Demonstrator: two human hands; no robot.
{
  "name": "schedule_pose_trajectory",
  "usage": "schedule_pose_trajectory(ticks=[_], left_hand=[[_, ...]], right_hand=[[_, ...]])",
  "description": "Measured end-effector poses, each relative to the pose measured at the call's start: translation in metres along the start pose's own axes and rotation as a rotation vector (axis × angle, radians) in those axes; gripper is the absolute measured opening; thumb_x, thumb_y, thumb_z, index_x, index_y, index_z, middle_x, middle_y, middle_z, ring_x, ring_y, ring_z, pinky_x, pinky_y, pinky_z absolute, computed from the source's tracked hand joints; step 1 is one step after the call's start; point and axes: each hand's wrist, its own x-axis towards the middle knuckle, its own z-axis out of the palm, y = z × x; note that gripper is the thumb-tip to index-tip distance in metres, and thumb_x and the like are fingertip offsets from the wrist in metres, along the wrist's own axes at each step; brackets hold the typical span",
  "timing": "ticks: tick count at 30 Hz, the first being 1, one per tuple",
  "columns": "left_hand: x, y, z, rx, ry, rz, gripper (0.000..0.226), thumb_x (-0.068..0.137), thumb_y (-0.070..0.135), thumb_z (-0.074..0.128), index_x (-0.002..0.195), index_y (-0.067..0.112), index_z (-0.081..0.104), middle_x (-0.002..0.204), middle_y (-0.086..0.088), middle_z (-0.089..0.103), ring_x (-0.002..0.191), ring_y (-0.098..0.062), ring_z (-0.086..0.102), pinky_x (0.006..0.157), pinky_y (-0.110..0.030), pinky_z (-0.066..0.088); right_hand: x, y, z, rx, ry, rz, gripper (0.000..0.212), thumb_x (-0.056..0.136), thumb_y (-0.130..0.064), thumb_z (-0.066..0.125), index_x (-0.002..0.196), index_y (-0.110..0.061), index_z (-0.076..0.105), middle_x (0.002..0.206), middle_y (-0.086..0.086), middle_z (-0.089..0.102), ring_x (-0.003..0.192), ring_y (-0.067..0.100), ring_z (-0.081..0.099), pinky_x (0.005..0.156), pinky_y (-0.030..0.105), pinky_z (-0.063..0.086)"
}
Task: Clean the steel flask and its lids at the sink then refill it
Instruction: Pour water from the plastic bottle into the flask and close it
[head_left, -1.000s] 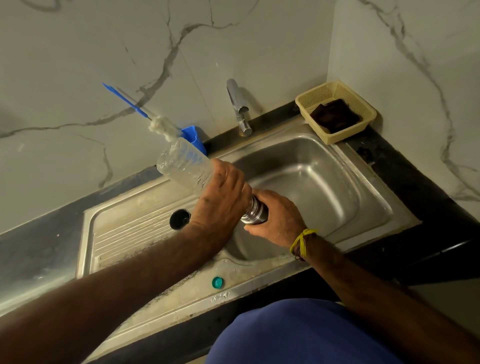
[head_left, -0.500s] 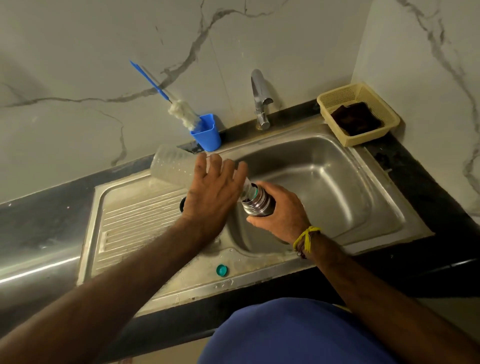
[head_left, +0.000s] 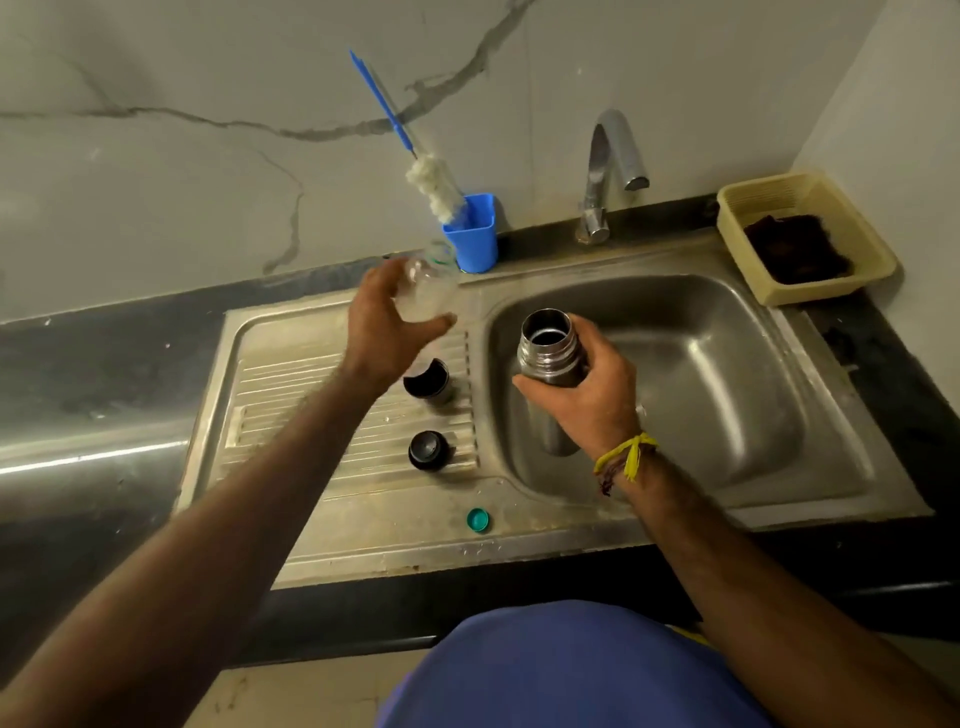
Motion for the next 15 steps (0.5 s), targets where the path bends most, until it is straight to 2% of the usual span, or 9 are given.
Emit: schedule_pose_trajectory(ticks=[2, 4, 9, 11, 15], left_hand=[[0.014, -0.012, -0.002, -0.101, 0.081, -0.091, 0.072, 0.059, 0.042, 0.092, 0.12, 0.017, 0.063, 0.112, 0.003, 0.07, 0.1, -0.02, 0.066, 0.09, -0.043, 0.057], [0.03, -0.018, -0.003, -0.181, 0.109, -0.135, 0.07, 0.061, 0.032, 0.096, 0.119, 0.017, 0.06, 0.113, 0.003, 0.07, 0.102, -0.02, 0.067, 0.089, -0.04, 0.058], [0.077, -0.033, 0.011, -0.295, 0.094, -0.203, 0.065, 0.065, 0.018, 0.095, 0.117, 0.017, 0.057, 0.115, 0.002, 0.069, 0.103, -0.016, 0.069, 0.09, -0.038, 0.06], [0.093, -0.041, 0.021, -0.306, 0.09, -0.224, 0.066, 0.065, 0.017, 0.095, 0.12, 0.017, 0.057, 0.114, 0.003, 0.069, 0.102, -0.016, 0.069, 0.089, -0.039, 0.06], [0.11, -0.057, 0.038, -0.312, 0.054, -0.274, 0.068, 0.068, 0.016, 0.094, 0.125, 0.016, 0.057, 0.111, 0.005, 0.067, 0.095, -0.008, 0.067, 0.087, -0.031, 0.06]], right_hand=[[-0.001, 0.003, 0.002, -0.005, 0.006, 0.021, 0.069, 0.062, -0.037, 0.09, 0.122, -0.021, 0.062, 0.11, -0.007, 0.071, 0.1, 0.009, 0.068, 0.088, 0.039, 0.059], [-0.002, 0.008, 0.003, -0.021, 0.023, 0.053, 0.07, 0.061, -0.04, 0.09, 0.123, -0.022, 0.063, 0.11, -0.007, 0.071, 0.1, 0.009, 0.068, 0.089, 0.039, 0.058], [-0.002, 0.016, 0.005, -0.073, 0.083, 0.111, 0.07, 0.061, -0.028, 0.094, 0.123, -0.019, 0.064, 0.11, -0.005, 0.072, 0.1, 0.011, 0.069, 0.09, 0.037, 0.057], [-0.002, 0.018, 0.006, -0.085, 0.11, 0.111, 0.067, 0.06, -0.023, 0.095, 0.12, -0.017, 0.065, 0.107, -0.003, 0.073, 0.097, 0.01, 0.069, 0.089, 0.032, 0.057], [0.002, 0.02, 0.009, -0.081, 0.142, 0.126, 0.066, 0.06, -0.019, 0.095, 0.119, -0.015, 0.065, 0.105, -0.003, 0.073, 0.095, 0.009, 0.07, 0.085, 0.024, 0.057]])
